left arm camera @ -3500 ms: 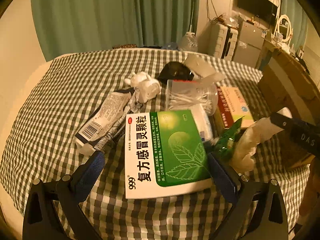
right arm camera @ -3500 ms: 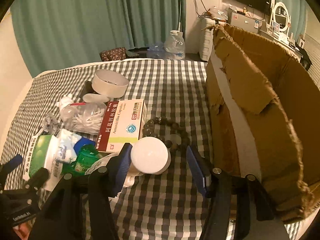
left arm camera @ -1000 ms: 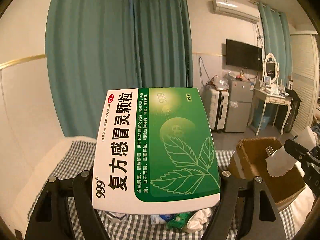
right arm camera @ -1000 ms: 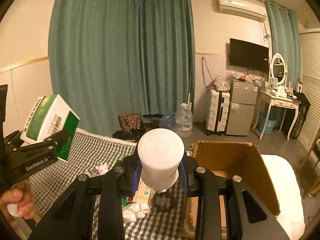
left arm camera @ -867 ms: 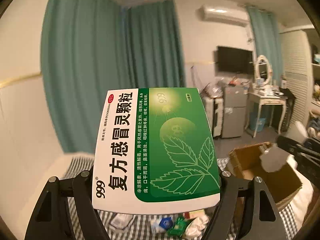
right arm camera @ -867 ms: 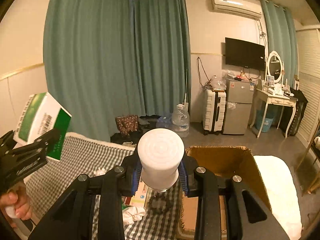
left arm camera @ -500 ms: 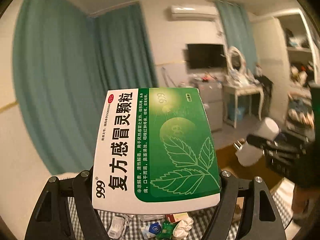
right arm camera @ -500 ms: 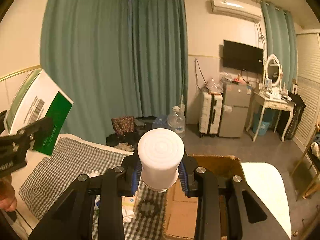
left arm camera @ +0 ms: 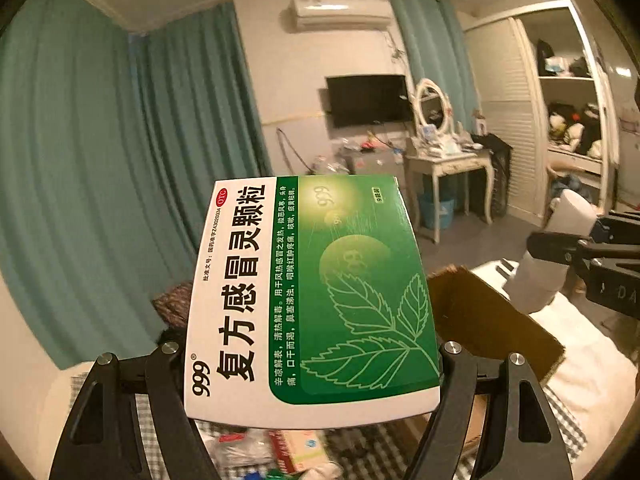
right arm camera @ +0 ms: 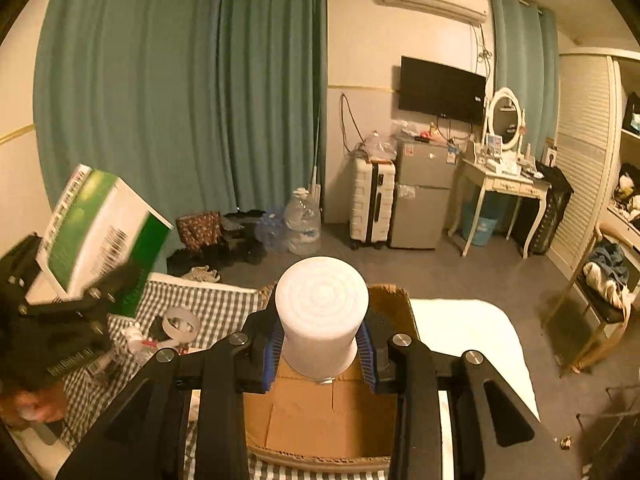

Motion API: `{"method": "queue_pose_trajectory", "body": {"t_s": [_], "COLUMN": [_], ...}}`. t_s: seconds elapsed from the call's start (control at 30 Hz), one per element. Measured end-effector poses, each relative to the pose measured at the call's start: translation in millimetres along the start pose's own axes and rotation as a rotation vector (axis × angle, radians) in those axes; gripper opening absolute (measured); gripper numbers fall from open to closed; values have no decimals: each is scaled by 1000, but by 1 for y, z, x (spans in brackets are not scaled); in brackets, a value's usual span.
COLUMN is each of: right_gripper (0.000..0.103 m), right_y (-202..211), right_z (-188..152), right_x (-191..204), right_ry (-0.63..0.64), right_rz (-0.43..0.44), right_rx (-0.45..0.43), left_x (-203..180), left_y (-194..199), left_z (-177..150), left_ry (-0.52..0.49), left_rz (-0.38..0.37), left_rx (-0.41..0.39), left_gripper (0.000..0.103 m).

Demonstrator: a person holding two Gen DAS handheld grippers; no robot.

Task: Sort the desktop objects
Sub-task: 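Carry the green box and white container over the cardboard box with both tools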

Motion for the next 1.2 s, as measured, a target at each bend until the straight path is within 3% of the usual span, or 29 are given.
{"method": "queue_pose_trajectory", "body": {"t_s": [0.3, 0.53, 0.73, 0.8, 1.0, 1.2], "right_gripper": [32, 32, 32, 32, 32, 32], "right_y": [-38, -87, -106, -112, -139, -161], "right_z": [-12, -40, -63, -68, -95, -124], "right_x": [-18, -41, -42, -43, -48, -49], "right_ry": [31, -5, -17, -35, -105, -57], "right_rz": [-78, -141, -145, -156, -124, -155], "right_rx": [37, 137, 163, 169, 332, 450], "left_x": [-24, -47, -67, -67, -82, -94], "left_y": [-43, -103, -134, -149, -175, -186], "left_z": [18, -11, -27, -35, -56, -83], "left_ry": [74, 99, 83, 145, 126, 79], "left_rz": [-137, -209, -259, -265, -265, -258], "left_rx": [26, 176, 257, 304, 383, 493], "left_gripper": [78, 78, 78, 78, 78, 78]}}
Point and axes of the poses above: each gripper's, at about its wrist camera, not at the fingertips, and y roughly against the way its jaws point, x to its left, z to its top, the point moved 7 cm from there along -y, roughly the way its jaws point, and after that the axes turned 9 degrees about -z, right-handed, at the moved point
